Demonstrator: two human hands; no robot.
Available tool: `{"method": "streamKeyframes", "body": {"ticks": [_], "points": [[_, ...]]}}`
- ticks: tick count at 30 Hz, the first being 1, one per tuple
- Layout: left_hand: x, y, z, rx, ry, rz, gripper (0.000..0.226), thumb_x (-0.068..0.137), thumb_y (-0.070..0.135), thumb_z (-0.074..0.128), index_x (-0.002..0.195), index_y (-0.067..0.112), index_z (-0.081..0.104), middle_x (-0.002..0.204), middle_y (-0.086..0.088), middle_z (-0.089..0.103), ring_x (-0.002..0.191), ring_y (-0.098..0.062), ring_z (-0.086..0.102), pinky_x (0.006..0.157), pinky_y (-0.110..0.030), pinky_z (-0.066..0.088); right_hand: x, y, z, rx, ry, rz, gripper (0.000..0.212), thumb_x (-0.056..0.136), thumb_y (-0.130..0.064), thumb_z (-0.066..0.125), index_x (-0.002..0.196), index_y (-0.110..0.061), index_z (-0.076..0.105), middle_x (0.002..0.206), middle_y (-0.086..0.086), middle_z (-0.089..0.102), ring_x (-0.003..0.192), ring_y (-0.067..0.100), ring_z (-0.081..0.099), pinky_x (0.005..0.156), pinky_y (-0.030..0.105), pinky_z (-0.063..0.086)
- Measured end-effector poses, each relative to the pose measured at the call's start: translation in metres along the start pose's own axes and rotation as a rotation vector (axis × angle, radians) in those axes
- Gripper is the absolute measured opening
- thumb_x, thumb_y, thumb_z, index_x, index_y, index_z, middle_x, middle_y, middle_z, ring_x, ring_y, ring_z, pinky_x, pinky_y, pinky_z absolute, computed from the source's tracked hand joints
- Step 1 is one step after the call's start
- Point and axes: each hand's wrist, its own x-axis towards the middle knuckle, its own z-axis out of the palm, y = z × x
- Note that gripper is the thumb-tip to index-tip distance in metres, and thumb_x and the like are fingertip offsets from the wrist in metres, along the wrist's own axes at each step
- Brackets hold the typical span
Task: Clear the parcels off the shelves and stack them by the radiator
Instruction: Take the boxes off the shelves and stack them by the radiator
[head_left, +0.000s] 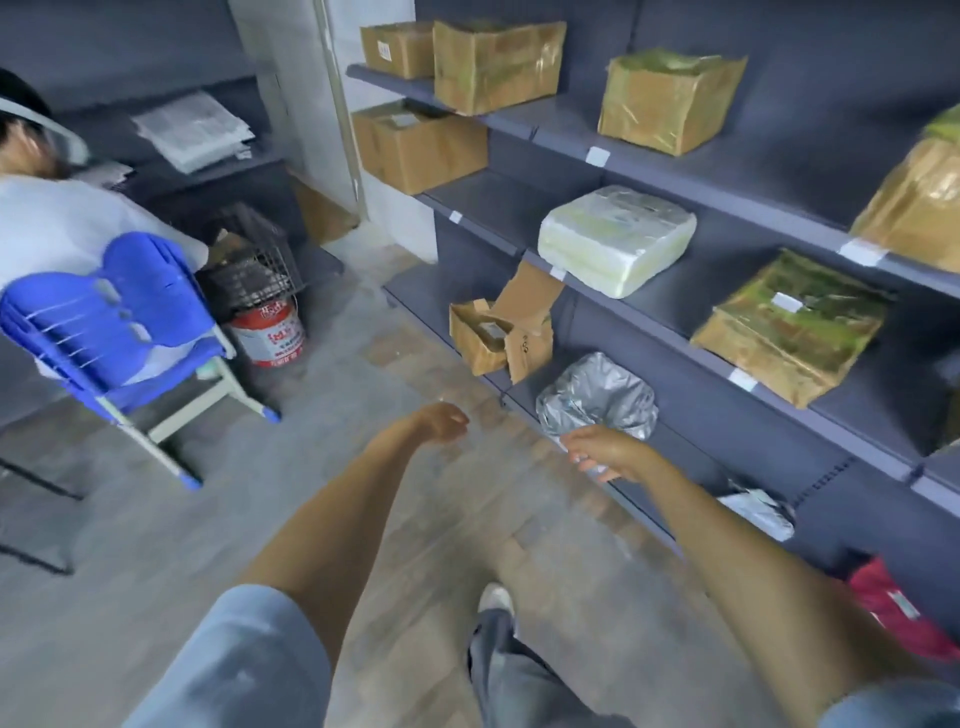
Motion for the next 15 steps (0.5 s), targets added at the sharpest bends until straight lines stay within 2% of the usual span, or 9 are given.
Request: {"method": "streamKeyframes", "body": {"ticks": [3,4,7,9,11,12,13,15], "points": [[0.057,-0.003,-0.06,-0.004,0.006,-0.005,0.04,0.1,0.017,0.038,0.139,0.013,0.043,0.151,-0.005,0.034,0.138,-0.022,0.033,0.113,-0.03,0.022,0.064,-0.052,-0.031,0.11,0.021,0.043,0.012,0.096,-0.023,0.046,0.1,-0.017,0.055,0.092,0.004,0.053,0.085,0.02,0.05,0.079,0.03,0.038],[0.073,-0.005,-0.084,-0.003,0.006,-0.01,0.04,0.1,0.017,0.038,0.139,0.014,0.043,0.15,-0.004,0.035,0.138,-0.022,0.033,0.114,-0.031,0.022,0.082,-0.074,-0.041,0.126,0.014,0.054,0.014,0.097,-0.023,0.045,0.101,-0.015,0.056,0.094,0.007,0.055,0.086,0.022,0.053,0.078,0.031,0.039],[0.118,-0.017,-0.154,-0.017,0.065,-0.029,0.04,0.099,0.017,0.038,0.138,0.014,0.045,0.149,-0.004,0.036,0.137,-0.023,0.034,0.112,-0.031,0.024,0.133,-0.146,-0.069,0.138,0.064,0.007,0.033,0.098,-0.022,0.043,0.127,-0.006,0.049,0.127,0.016,0.056,0.112,0.028,0.055,0.096,0.04,0.043],[0.143,-0.034,-0.192,-0.066,0.123,-0.025,0.038,0.098,0.018,0.042,0.136,0.014,0.048,0.147,-0.006,0.04,0.134,-0.024,0.038,0.11,-0.03,0.028,0.163,-0.195,-0.078,0.133,0.1,-0.031,0.038,0.098,-0.02,0.043,0.132,-0.004,0.045,0.135,0.018,0.052,0.115,0.029,0.055,0.101,0.042,0.041],[0.165,-0.056,-0.222,-0.047,0.136,-0.035,0.038,0.097,0.022,0.045,0.134,0.017,0.051,0.146,-0.005,0.042,0.133,-0.024,0.04,0.112,-0.033,0.03,0.194,-0.236,-0.078,0.173,0.063,-0.074,0.038,0.098,-0.017,0.042,0.133,-0.002,0.046,0.136,0.023,0.05,0.106,0.029,0.058,0.088,0.037,0.047],[0.178,-0.068,-0.234,-0.03,0.139,-0.044,0.037,0.097,0.023,0.045,0.133,0.018,0.051,0.145,-0.004,0.042,0.133,-0.024,0.04,0.112,-0.033,0.03,0.209,-0.254,-0.075,0.173,0.036,-0.099,0.037,0.098,-0.016,0.043,0.132,-0.003,0.048,0.134,0.023,0.052,0.095,0.026,0.058,0.077,0.032,0.047],[0.192,-0.081,-0.246,-0.035,0.134,-0.058,0.037,0.097,0.022,0.046,0.133,0.018,0.051,0.145,-0.004,0.043,0.132,-0.024,0.041,0.112,-0.032,0.03,0.227,-0.271,-0.071,0.15,0.008,-0.107,0.037,0.097,-0.018,0.045,0.132,-0.006,0.049,0.13,0.02,0.055,0.09,0.021,0.056,0.073,0.028,0.043],[0.223,-0.105,-0.267,-0.062,0.114,-0.077,0.037,0.097,0.019,0.044,0.134,0.016,0.05,0.145,-0.005,0.043,0.132,-0.024,0.041,0.11,-0.03,0.03,0.265,-0.299,-0.062,0.121,-0.049,-0.079,0.039,0.098,-0.021,0.044,0.134,-0.007,0.048,0.132,0.015,0.054,0.106,0.022,0.056,0.08,0.026,0.043]]}}
